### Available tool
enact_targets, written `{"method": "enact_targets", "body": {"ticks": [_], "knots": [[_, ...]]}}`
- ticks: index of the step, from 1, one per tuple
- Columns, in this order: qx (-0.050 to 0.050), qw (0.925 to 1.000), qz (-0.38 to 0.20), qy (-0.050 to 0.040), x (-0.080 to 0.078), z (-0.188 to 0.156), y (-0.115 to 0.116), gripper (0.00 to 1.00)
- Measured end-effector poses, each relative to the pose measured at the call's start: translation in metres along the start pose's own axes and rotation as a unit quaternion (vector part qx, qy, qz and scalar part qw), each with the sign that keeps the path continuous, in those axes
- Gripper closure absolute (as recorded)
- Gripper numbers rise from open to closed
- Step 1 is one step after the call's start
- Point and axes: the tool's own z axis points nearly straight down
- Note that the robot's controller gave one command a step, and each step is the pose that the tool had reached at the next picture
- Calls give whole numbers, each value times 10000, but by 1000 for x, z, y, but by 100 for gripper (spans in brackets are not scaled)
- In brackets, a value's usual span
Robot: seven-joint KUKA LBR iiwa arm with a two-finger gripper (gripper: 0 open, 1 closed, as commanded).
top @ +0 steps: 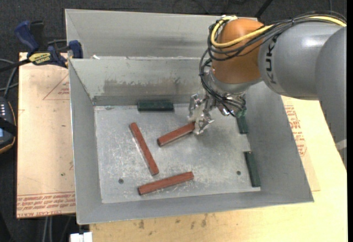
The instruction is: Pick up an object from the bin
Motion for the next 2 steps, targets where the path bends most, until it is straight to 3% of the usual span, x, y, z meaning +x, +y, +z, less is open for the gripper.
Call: {"method": "enact_targets", "body": {"ticks": [1,2], "knots": [[-13,9994,-353,32,1,-57,-7,100],[0,9996,-288,3,4,-44,14,0]]}}
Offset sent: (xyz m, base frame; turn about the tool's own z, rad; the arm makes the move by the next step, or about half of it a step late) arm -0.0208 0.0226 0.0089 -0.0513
